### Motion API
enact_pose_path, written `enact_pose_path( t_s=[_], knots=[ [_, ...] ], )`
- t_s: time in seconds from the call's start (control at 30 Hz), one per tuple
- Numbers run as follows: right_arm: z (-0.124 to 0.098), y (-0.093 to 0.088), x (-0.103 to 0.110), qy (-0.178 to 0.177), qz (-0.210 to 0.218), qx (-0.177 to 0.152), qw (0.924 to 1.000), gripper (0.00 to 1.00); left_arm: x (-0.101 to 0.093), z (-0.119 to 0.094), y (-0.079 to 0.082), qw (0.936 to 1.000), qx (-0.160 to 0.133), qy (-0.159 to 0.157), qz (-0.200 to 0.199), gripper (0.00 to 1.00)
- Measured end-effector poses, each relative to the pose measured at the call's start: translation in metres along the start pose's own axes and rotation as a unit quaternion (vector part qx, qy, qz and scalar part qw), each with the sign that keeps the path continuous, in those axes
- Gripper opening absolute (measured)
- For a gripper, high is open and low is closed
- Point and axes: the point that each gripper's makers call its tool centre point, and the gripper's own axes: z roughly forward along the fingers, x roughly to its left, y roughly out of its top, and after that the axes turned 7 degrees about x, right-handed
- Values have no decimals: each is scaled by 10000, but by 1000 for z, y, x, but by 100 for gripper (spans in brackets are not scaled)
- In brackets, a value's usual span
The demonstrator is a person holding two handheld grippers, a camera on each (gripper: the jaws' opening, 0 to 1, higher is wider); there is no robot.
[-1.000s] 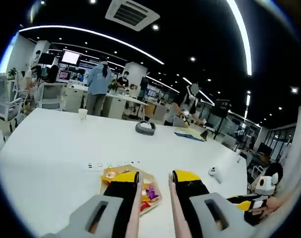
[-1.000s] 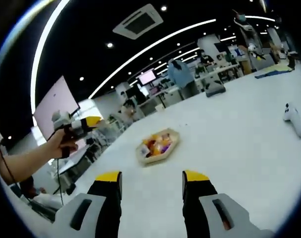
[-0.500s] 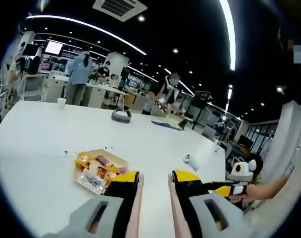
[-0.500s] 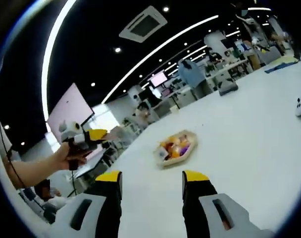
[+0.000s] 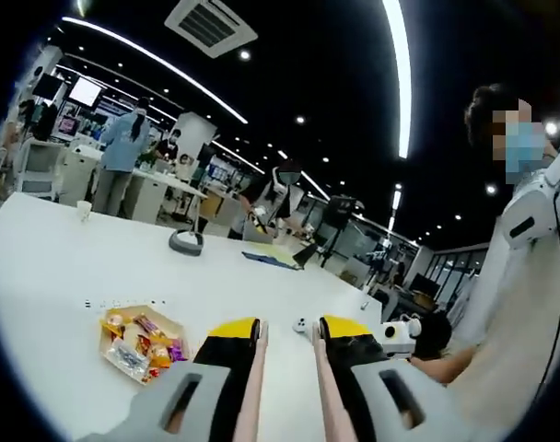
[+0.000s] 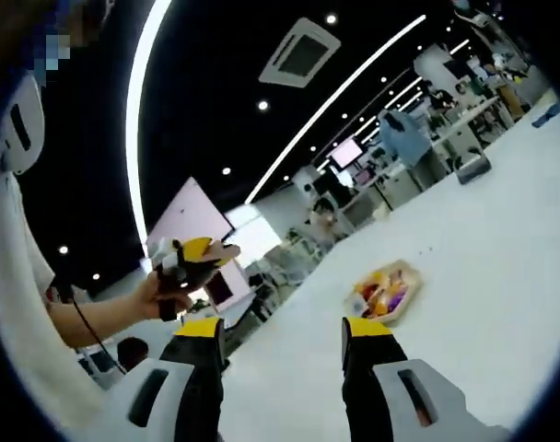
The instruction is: Place the target food into the container with the food tongs after gripping and lifting it, then release it inside without dropping or visibly crushing the food.
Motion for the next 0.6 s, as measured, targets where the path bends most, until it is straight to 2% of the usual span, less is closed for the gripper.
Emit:
enact_pose_path(
  t_s=[0.1,0.23,0.27,0.33,0.4,0.5,0.6],
  knots=[
    [-1,4,11,394,11,28,9992,51,-15,5,-14,9997,198,-104,121,24],
    [-4,4,31,858,-221,169,9959,48,-39,15,-29,9985,222,-458,195,25],
    [-5,0,34,909,-589,301,9937,44,-49,19,-34,9974,216,-661,191,25],
    [-6,-4,35,740,-1027,410,9911,35,-59,24,-41,9955,236,-905,125,25],
    [-11,-4,40,711,-1136,425,9901,29,-70,32,-50,9919,324,-1228,41,25],
    [-16,0,52,856,-847,305,9923,36,-79,36,-53,9882,284,-1507,40,25],
    [-14,0,58,875,-887,289,9918,47,-84,37,-55,9838,272,-1768,56,25]
  ],
)
